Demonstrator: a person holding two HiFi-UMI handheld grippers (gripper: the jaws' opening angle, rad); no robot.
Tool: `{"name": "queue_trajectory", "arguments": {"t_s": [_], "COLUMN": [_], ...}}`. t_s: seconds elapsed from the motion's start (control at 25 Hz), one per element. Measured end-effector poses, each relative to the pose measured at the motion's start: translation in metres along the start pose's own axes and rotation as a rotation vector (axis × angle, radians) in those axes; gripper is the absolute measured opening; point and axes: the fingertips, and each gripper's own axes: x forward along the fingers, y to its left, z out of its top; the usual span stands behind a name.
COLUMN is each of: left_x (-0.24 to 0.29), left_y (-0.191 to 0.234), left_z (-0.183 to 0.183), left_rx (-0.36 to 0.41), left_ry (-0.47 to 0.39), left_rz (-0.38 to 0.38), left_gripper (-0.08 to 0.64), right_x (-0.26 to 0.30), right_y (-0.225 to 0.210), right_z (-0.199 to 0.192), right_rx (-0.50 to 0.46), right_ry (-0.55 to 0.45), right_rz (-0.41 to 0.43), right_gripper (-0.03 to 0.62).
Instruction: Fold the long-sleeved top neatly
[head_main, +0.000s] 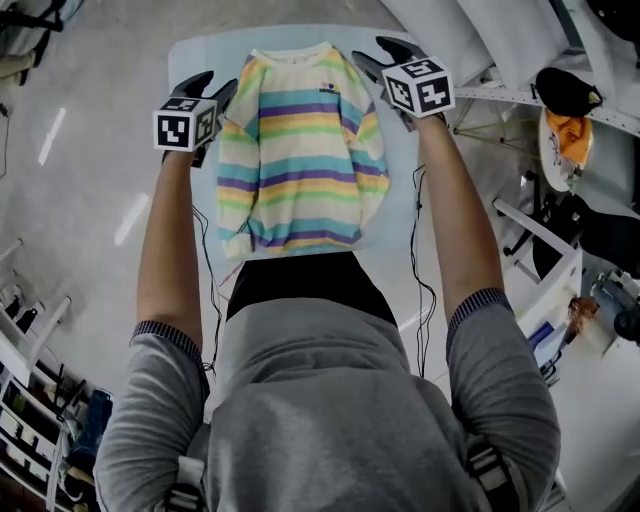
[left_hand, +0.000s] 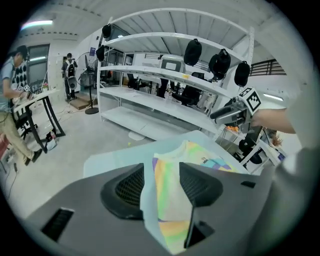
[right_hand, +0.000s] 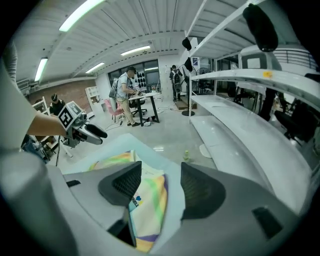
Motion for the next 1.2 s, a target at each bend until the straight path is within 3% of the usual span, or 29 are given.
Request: {"name": "queue_trajectory", "arguments": {"t_s": [0.16,0.4,0.56,0.88,1.0,1.08,1.2], "left_x": [-0.014,-0.009,-0.001,0.009,0.008,0.004,-0.008], "left_y": [-0.006,-0.017,-0.021,-0.023,-0.022,-0.016,0.003], "left_z": [-0.050,-0.116,-0.141,-0.151,-0.153,-0.152,-0.147], "left_rx": [-0.033,-0.044,-0.040,-0.002,0.012,0.033,0.074], "left_ry": [0.058,0.147,0.185,0.199,0.199,0.197,0.188], "left_rz": [0.025,0.049,0.075,0.098,0.102,0.128,0.183], "left_gripper": [0.244,0.245,0.244,0.193,0.121,0.048,0.025], "right_x": [-0.016,-0.015,-0.007,0.010,0.014,0.013,0.005], "right_y": [0.001,0.005,0.014,0.026,0.031,0.030,0.019], "right_z": [-0.034,-0.127,-0.180,-0.205,-0.209,-0.210,-0.207], "right_rx": [0.039,0.149,0.173,0.121,0.075,0.059,0.052], "right_ry": [0.018,0.116,0.196,0.232,0.249,0.251,0.241], "right_rz": [-0.027,-0.055,-0.049,-0.045,-0.041,-0.045,-0.068], "right_gripper": [0.252,0.239,0.235,0.195,0.110,0.015,0.012]}}
